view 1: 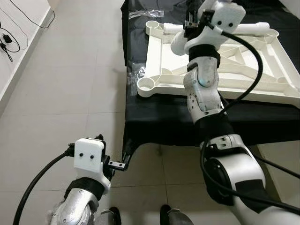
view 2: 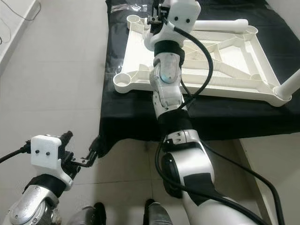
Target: Building children table
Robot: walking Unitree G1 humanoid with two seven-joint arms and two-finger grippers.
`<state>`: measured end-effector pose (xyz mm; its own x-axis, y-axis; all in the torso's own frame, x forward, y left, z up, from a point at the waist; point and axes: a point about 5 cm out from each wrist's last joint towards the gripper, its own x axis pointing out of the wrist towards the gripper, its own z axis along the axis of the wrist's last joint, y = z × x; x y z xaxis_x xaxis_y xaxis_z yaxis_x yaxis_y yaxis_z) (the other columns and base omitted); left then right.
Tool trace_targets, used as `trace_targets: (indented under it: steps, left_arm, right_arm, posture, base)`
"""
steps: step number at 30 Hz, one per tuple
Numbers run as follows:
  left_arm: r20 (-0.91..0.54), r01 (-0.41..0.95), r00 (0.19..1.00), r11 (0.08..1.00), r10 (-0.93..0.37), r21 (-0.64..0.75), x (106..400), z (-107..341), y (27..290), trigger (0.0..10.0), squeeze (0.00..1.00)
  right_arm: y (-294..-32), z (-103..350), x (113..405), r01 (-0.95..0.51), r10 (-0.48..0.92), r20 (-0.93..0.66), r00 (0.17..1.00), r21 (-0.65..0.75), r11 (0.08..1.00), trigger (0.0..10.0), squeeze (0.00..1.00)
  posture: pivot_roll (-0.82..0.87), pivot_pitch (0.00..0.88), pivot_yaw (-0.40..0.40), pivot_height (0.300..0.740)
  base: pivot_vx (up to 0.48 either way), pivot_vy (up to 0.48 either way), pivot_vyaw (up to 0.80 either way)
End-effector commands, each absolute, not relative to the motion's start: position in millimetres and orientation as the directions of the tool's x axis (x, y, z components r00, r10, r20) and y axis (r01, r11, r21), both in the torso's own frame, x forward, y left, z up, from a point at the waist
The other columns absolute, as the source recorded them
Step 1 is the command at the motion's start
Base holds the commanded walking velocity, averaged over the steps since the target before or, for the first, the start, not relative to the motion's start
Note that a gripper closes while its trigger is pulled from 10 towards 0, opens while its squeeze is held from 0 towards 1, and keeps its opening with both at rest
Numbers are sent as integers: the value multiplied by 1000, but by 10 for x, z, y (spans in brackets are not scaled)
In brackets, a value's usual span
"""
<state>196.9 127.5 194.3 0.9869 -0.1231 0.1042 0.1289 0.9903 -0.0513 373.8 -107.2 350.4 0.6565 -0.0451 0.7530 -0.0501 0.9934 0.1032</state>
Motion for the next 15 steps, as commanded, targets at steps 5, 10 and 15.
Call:
trace_targets:
  steps: [5, 10, 15]
  left_arm:
    - [94, 94, 992, 995, -90, -34, 1982, 1902, 1320, 10000, 0]
    - [96, 80, 992, 996, -77, -30, 1998, 1909, 1342, 10000, 0]
    - [99, 50, 994, 998, -47, -25, 2034, 1921, 1371, 10000, 0]
  right_arm:
    - [-1108, 3450, 3716, -22, -17, 759, 651, 41, 999, 10000, 0]
    - [-1179, 3489, 3737, 6, -25, 759, 650, 28, 1000, 10000, 0]
    - [-1166, 3426, 3744, -10, -2, 740, 672, 11, 1000, 10000, 0]
  posture:
    - [74, 236, -47, 740]
    - [70, 241, -48, 740]
    - [70, 247, -50, 740]
  base:
    - [0, 0, 0]
    - [0, 0, 0]
    - [0, 0, 0]
